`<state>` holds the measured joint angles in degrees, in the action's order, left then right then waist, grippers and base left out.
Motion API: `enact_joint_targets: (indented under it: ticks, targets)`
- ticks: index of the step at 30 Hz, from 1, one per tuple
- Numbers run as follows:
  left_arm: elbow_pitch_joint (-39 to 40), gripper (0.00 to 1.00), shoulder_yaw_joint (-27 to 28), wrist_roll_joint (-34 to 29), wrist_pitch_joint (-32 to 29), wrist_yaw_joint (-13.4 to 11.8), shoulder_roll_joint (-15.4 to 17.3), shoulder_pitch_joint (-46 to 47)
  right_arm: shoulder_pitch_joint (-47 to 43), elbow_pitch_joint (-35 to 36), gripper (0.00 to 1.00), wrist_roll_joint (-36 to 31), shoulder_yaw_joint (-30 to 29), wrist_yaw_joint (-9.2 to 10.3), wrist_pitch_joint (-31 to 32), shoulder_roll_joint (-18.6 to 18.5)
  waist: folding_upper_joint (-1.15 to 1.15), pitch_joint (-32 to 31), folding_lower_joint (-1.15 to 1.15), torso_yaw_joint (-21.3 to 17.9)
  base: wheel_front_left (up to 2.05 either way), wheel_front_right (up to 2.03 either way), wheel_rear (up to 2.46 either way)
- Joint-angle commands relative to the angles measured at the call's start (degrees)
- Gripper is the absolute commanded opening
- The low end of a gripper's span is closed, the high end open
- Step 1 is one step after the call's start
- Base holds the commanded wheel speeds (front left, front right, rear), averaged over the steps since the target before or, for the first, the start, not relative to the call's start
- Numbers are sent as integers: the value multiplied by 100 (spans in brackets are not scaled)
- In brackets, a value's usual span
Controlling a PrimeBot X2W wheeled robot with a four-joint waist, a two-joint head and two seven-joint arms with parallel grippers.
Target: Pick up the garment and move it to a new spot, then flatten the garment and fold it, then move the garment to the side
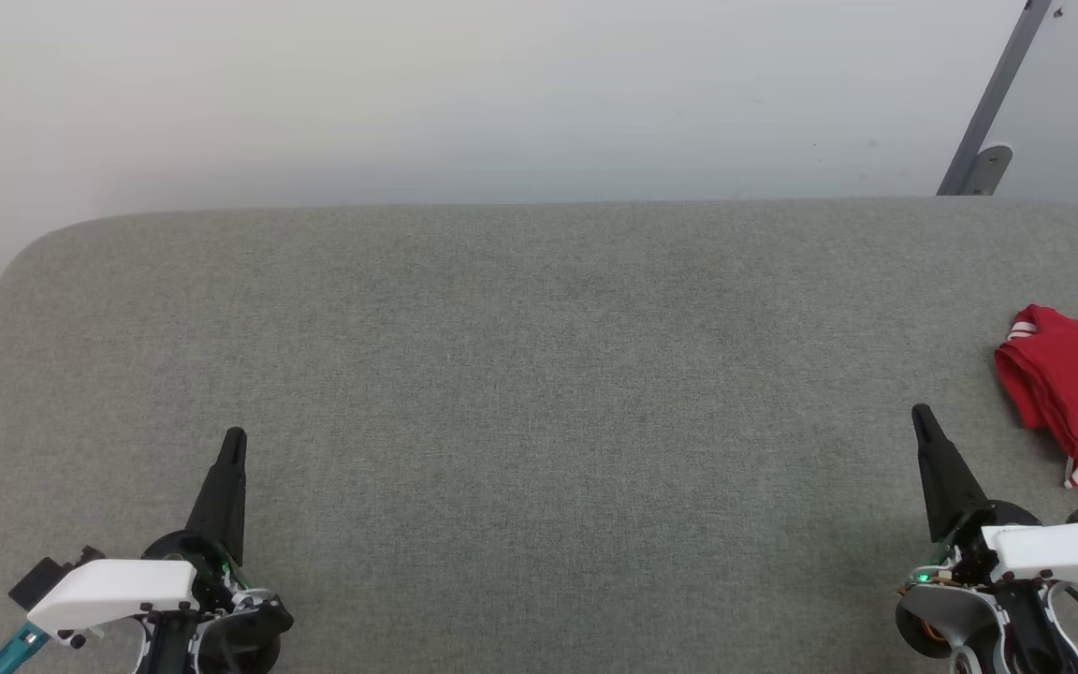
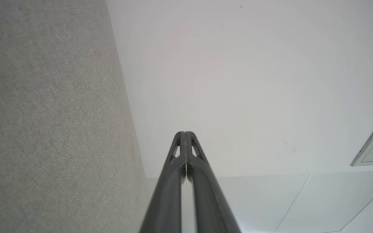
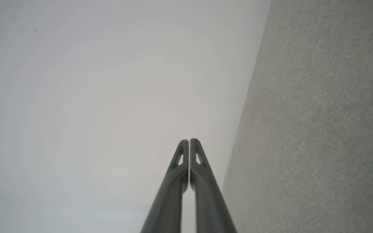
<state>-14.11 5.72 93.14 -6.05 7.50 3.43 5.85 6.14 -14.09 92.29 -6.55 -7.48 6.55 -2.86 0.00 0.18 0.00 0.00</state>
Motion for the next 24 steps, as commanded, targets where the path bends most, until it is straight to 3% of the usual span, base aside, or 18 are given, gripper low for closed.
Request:
enact_joint_targets:
  ticks: [1,24]
  targets:
    - [1,0,21,-25,-7,-2,-14,74,19,-5,0,20,-1,-2,6,9,0,0,0,0,0,0,0]
    - [1,0,44,-43,-30,-2,-28,75,19,-5,0,21,-2,-2,5,9,0,0,0,0,0,0,0]
